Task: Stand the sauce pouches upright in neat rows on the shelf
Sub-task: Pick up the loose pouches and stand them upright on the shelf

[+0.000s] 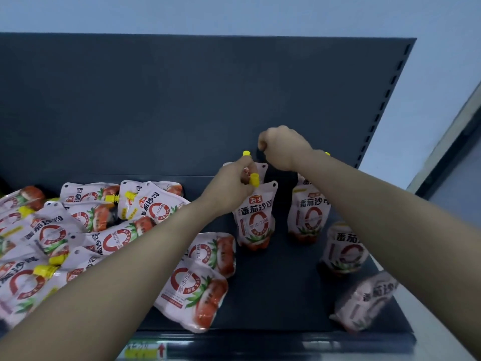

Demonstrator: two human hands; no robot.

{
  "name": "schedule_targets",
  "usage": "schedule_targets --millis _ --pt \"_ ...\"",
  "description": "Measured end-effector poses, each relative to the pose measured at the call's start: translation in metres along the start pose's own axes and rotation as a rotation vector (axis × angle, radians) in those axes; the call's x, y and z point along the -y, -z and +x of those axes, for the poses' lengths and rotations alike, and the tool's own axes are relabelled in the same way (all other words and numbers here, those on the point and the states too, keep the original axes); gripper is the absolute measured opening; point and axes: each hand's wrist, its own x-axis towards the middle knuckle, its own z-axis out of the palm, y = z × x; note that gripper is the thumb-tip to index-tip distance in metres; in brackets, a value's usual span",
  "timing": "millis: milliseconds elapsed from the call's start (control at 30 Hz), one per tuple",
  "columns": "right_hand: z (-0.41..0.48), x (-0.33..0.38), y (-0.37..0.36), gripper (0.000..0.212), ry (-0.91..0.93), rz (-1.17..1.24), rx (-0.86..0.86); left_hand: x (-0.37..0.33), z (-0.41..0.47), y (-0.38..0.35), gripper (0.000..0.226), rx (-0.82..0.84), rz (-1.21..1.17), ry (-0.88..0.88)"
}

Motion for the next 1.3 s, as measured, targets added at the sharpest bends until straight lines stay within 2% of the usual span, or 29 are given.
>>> schedule_targets --millis 167,300,367,533,633,700,800,933,1067,1133,1200,1300 --pt "-0.013 -0.009 0.015 0.03 0.005 0.021 -0.02 -0.006 0.001 -0.006 0.009 0.014 -0.032 0.028" --pt "-0.022 -0.009 0.023 0.027 0.038 0.05 -0.031 -0.012 -0.002 -0.003 0.028 0.03 -0.01 0.088" --pt "-0.025 -0.004 0.026 0.026 0.076 0.076 -0.035 -0.012 -0.008 0.005 0.031 -0.024 -0.005 0.115" --pt "-0.034 0.032 0.028 0.026 0.201 0.151 0.005 -0.001 -0.039 0.036 0.022 -0.151 0.055 0.184" --pt "-0.038 0.062 0.019 0.025 0.298 0.191 0.104 0.013 -0.065 0.056 0.021 -0.189 0.154 0.323" --pt "-0.038 0.084 0.008 0.02 0.368 0.189 0.197 0.022 -0.085 0.065 0.027 -0.17 0.302 0.449" --pt "-0.039 0.113 -0.02 0.022 0.429 0.155 0.34 0.033 -0.113 0.071 0.026 -0.084 0.494 0.613" --pt "-0.038 0.138 -0.06 0.028 0.476 0.085 0.467 0.056 -0.135 0.069 0.018 0.083 0.629 0.714" --pt "-0.033 0.148 -0.087 0.032 0.474 0.046 0.563 0.074 -0.143 0.062 0.035 0.084 0.596 0.781" --pt "-0.031 0.149 -0.096 0.043 0.469 0.043 0.612 0.079 -0.145 0.06 0.036 0.028 0.547 0.785" --pt "-0.029 0.15 -0.102 0.055 0.467 0.06 0.651 0.081 -0.146 0.06 0.033 -0.008 0.493 0.794" --pt "-0.023 0.154 -0.111 0.062 0.474 0.075 0.681 0.086 -0.147 0.061 0.018 -0.019 0.384 0.822"
